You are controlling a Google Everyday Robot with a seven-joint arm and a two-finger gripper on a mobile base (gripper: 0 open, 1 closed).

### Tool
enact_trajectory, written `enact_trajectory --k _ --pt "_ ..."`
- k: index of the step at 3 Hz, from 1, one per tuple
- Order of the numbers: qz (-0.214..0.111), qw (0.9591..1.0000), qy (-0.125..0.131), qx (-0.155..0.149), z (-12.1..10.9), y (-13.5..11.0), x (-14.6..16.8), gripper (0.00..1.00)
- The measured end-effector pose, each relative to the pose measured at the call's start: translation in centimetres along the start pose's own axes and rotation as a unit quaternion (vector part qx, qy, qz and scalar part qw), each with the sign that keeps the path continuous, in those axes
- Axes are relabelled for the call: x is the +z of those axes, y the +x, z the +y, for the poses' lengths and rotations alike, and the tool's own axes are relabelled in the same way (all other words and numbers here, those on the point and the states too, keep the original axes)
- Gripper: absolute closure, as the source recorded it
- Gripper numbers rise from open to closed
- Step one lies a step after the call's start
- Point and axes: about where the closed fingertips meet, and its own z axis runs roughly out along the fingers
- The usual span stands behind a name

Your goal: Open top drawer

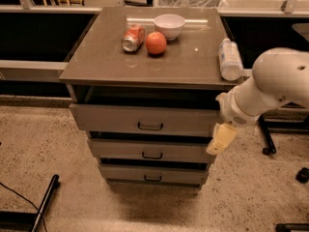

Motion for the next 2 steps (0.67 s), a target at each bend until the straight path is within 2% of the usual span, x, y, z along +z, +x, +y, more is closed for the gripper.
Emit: enact_trajectory --k 1,2 --pt "-0.049 0.9978 0.028 0.035 -2.8 -0.2 5.3 0.00" --pt "-0.082 0.9934 0.068 0.042 -5.4 -1.3 7.8 0.00"
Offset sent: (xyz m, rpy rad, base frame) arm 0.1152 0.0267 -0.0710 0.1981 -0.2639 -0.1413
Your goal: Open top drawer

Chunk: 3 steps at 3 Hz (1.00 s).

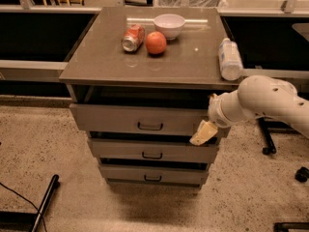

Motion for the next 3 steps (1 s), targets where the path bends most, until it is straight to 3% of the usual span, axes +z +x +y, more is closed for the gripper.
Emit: enact_trajectory --k 1,2,3 --pt "-0.022 0.9996 0.018 -0.007 -1.4 -0.8 2.1 0.15" --pt "-0.038 0.9990 0.011 -0.018 -1.7 -0.9 4.3 0.38" --pt "-0.050 0.9983 0.023 -0.021 -1.7 0.5 4.0 0.51"
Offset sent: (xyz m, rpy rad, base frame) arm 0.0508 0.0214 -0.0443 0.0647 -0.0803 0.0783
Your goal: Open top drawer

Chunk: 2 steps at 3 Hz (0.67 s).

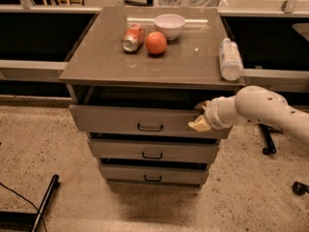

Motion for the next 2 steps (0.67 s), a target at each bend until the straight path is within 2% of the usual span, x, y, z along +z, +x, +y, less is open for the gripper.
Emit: enact_trajectory --k 1,2 --pt "-0.003 1.0000 0.001 -0.003 0.2 0.7 -0.8 0.50" --pt "-0.013 0.9997 -0.016 -0.012 1.1 1.9 -2.2 0.47"
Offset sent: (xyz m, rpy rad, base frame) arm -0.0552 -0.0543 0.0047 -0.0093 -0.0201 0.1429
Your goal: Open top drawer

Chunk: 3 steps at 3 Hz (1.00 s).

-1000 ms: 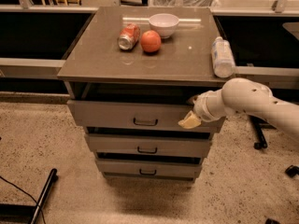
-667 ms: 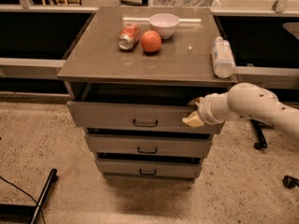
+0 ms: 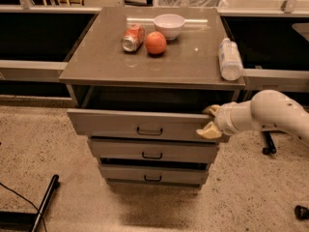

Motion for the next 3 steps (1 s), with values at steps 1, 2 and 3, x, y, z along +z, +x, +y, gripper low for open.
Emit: enact_trajectory --k 1,2,3 --pt "-0.026 0.9980 -0.043 -0.037 1.0 0.9 -1.0 0.35" --pt "-0.023 0.9946 -0.081 -0.062 2.8 1.1 -1.3 0.15" --pt "-0.023 0.9946 -0.081 -0.061 2.8 1.1 -1.2 0.00"
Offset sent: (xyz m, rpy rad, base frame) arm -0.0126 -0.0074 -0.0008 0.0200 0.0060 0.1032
